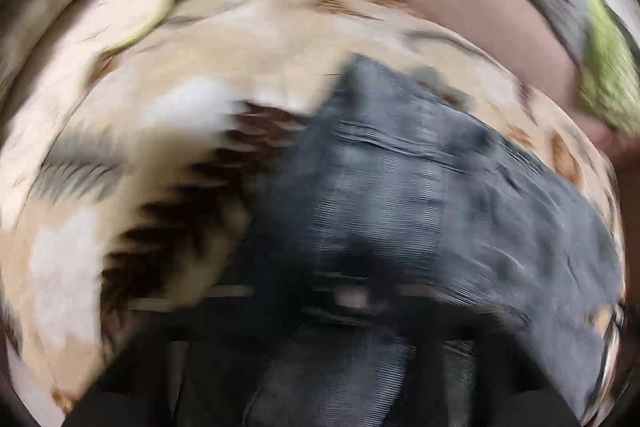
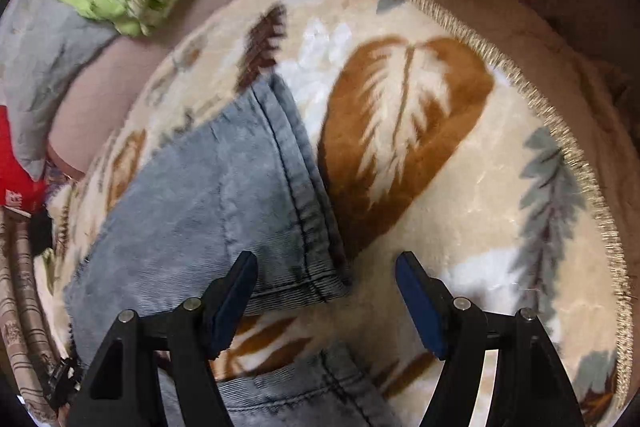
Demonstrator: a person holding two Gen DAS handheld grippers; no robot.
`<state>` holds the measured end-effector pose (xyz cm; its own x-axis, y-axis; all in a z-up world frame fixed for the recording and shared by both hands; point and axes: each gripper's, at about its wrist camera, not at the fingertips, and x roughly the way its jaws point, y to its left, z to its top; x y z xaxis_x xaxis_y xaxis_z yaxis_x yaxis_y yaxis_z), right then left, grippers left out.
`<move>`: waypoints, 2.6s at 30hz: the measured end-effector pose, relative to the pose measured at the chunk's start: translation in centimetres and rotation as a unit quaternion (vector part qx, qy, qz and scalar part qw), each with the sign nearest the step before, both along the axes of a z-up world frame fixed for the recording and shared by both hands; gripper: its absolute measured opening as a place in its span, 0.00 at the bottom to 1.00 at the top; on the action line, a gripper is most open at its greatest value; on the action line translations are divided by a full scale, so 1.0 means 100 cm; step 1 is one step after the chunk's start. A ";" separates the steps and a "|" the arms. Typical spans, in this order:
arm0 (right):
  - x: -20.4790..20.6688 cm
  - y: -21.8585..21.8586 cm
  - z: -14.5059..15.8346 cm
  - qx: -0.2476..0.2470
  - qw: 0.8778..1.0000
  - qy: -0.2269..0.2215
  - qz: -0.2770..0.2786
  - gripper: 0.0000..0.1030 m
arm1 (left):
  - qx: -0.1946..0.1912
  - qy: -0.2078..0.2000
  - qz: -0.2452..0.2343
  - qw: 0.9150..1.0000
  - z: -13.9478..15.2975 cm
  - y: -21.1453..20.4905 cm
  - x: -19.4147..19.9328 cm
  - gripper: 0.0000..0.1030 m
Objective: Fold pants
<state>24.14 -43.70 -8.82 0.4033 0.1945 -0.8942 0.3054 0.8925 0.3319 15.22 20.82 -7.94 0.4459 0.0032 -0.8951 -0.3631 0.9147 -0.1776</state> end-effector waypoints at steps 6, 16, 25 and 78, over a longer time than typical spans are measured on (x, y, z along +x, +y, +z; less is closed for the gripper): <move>0.010 0.026 0.020 -0.094 0.994 0.006 0.060 0.15 | 0.088 -0.030 0.045 0.995 0.027 0.000 0.003 0.00; -0.010 0.002 0.017 -0.055 0.998 -0.015 0.017 0.75 | 0.019 -0.008 0.059 0.998 0.009 0.010 -0.006 0.68; -0.008 0.016 -0.003 -0.056 0.997 -0.010 0.045 0.49 | -0.013 0.004 -0.001 1.000 -0.010 -0.017 0.019 0.29; 0.070 0.014 0.113 -0.077 0.984 -0.144 0.072 0.14 | -0.033 -0.135 0.008 0.990 0.109 0.020 0.074 0.11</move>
